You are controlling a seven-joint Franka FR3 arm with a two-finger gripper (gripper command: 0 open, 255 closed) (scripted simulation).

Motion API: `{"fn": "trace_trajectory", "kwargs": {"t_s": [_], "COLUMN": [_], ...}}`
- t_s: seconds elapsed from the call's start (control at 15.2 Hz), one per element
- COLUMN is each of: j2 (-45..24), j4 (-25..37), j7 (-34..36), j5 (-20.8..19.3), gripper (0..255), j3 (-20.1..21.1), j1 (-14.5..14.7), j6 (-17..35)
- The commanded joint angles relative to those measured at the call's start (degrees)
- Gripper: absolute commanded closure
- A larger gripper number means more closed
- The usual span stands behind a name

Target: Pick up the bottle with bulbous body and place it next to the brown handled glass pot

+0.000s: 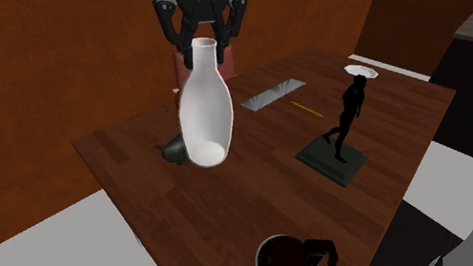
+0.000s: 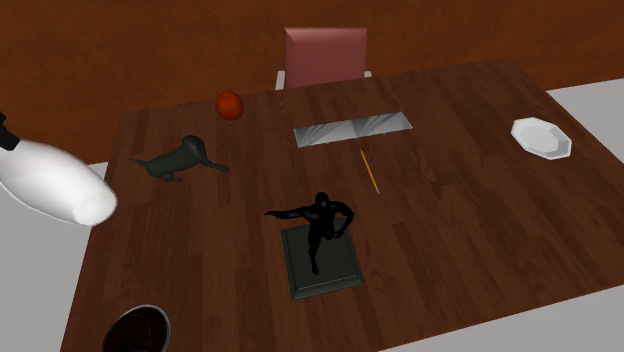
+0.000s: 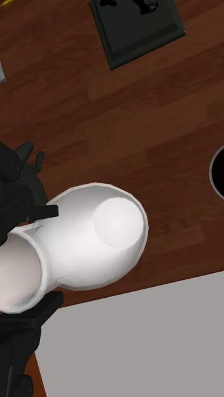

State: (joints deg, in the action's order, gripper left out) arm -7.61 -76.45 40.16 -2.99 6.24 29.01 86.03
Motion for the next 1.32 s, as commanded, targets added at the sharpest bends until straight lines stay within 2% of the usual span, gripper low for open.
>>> {"fn": "trace_trajectory", "kwargs": {"t_s": [0.0, 1.25], "j2": [0.6, 3.6], "j4": [-2.3, -21.0], "j7": [0.2, 0.5], "j5": [0.1, 0.3], "gripper": [255, 255], "j3": [0.0, -0.1], "j1": [0.0, -0.3], "j6": [1.8, 17.5]}}
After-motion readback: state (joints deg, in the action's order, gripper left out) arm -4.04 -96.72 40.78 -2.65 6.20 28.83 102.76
